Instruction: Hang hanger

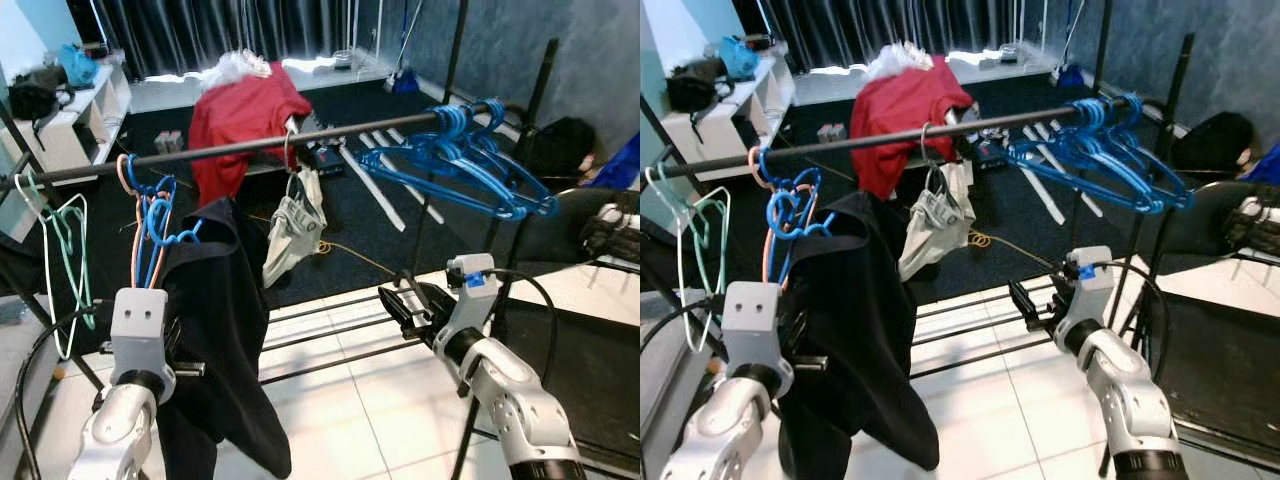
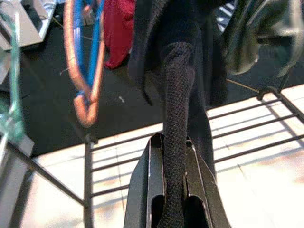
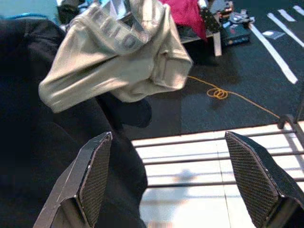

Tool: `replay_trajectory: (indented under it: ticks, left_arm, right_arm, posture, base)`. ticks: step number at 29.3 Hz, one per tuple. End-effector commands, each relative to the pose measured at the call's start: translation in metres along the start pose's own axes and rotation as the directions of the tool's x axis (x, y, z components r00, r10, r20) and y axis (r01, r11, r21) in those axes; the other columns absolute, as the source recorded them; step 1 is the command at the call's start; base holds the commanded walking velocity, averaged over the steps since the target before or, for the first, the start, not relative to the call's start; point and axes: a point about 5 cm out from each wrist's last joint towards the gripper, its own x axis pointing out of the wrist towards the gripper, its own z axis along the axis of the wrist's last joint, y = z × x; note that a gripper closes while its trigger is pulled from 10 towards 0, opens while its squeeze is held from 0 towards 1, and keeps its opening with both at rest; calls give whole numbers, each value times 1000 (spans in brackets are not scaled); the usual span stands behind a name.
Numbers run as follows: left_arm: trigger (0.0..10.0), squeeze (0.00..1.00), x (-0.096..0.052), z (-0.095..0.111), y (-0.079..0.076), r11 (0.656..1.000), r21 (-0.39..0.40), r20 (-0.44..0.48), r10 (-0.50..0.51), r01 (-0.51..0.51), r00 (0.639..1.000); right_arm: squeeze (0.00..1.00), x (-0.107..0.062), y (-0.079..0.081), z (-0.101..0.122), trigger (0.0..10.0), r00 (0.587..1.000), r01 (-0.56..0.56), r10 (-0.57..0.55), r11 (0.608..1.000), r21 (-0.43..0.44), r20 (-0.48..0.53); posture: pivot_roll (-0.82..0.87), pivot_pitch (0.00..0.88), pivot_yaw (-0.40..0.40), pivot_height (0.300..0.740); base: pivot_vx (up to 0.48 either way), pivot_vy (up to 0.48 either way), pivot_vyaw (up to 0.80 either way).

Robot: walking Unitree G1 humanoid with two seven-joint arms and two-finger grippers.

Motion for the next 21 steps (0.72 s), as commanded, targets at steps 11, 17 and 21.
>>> replay_trajectory:
  ticks: [11, 17, 21]
  left_arm:
    - [10000, 0, 5, 10, 8, 1000, 8, 42, 13, -13, 999]
    - [10000, 0, 7, 8, 11, 1000, 19, 35, 10, -10, 999]
    - [10000, 0, 6, 3, 9, 1000, 20, 17, -4, 3, 1000]
  right_arm:
    - [0, 2, 1, -2, 10000, 1000, -3, 3, 1000, -5, -5]
    - [0, 1, 1, -4, 10000, 1000, -6, 6, 1000, -4, -10]
    - [0, 1, 2, -6, 10000, 1000, -11, 11, 1000, -3, -14]
  posture:
    - [-67, 0, 32, 740]
    - [-63, 0, 33, 740]
    - [-57, 0, 34, 740]
  base:
    - [-325, 0, 0]
    - [-322, 0, 0]
    - [-321, 0, 0]
